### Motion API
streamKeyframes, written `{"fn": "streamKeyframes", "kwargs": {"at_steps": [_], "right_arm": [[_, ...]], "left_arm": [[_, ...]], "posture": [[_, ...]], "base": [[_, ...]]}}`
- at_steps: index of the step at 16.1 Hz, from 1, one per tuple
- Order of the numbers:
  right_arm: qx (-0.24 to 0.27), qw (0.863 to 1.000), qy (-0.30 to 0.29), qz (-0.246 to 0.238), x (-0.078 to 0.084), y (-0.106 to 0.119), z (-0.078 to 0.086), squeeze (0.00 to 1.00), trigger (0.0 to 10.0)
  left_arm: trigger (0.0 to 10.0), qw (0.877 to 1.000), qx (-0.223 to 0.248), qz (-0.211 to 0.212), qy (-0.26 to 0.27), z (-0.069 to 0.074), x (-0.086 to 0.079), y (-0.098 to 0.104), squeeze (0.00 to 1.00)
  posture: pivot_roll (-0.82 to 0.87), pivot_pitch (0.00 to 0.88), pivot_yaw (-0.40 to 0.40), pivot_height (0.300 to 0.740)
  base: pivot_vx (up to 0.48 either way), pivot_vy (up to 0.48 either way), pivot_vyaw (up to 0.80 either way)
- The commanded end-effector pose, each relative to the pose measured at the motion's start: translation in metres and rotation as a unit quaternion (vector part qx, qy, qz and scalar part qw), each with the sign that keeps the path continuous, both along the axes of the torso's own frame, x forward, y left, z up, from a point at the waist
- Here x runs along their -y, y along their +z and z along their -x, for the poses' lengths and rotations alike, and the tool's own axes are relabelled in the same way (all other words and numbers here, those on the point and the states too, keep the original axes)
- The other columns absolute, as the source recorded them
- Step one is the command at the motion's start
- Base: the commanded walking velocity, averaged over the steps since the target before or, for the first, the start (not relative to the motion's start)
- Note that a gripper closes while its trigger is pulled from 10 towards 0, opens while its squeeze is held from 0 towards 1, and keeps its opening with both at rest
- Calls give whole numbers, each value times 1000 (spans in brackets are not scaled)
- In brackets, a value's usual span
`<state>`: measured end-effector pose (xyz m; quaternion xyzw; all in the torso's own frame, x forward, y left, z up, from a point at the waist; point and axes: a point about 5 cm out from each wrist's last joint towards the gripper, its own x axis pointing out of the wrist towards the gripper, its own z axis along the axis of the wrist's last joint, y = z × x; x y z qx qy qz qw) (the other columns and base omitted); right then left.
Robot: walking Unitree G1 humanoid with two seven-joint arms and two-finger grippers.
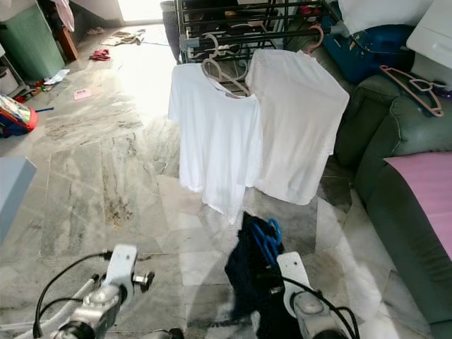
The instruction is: Hang hanger
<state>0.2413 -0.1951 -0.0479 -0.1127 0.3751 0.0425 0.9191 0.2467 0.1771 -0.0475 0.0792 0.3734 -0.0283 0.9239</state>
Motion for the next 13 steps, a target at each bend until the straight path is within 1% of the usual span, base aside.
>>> {"fn": "streamKeyframes", "kwargs": {"at_steps": [1, 2, 3, 4, 5, 6, 7, 8, 9, 11, 13], "right_arm": [[13, 1000, -17, 15, 5, 0, 1, 0, 10000], [20, 999, -39, 9, 9, 3, -1, 0, 10000], [32, 998, -43, 27, 15, 7, -6, 0, 10000], [27, 998, -55, 25, 16, 6, -4, 0, 10000], [18, 998, -64, 16, 15, 4, -2, 0, 10000], [1, 997, -73, 7, 12, 0, 2, 0, 10000], [-17, 996, -91, -5, 9, -6, 8, 0, 10000], [-27, 996, -80, -9, 4, -10, 13, 0, 10000], [-31, 998, -61, -3, 1, -11, 15, 0, 10000], [-51, 998, -34, -3, -10, -21, 28, 0, 10000], [-60, 998, -22, 1, -13, -24, 34, 0, 10000]], "left_arm": [[10000, 1000, -15, -11, -1, 6, -1, -5, 0], [10000, 1000, -16, -3, 10, 7, 0, -6, 0], [10000, 1000, -17, 3, 16, 9, 0, -7, 0], [10000, 1000, -23, 0, 14, 12, 0, -9, 0], [10000, 1000, -28, -3, 13, 15, 0, -11, 0], [10000, 999, -41, -2, 17, 20, 0, -14, 0], [10000, 998, -56, 2, 31, 26, -1, -18, 0], [10000, 997, -62, 9, 40, 29, 0, -20, 0], [10000, 997, -63, 5, 36, 30, 0, -21, 0], [10000, 997, -71, -11, 13, 34, 1, -23, 0], [10000, 997, -79, -14, 16, 39, 0, -26, 0]], "posture": [[41, 60, -18, 740], [47, 55, -22, 740], [50, 46, -25, 740], [49, 40, -27, 740], [53, 36, -30, 740], [54, 33, -34, 740], [55, 32, -35, 740], [57, 31, -37, 740], [59, 31, -38, 740], [69, 19, -48, 740], [75, 1, -54, 740]], "base": [[0, 0, 0], [0, 0, 0], [0, 0, 0], [0, 0, 0], [0, 0, 0], [0, 0, 0], [0, 0, 0], [0, 0, 0], [0, 0, 0], [0, 0, 0], [0, 0, 0]]}}
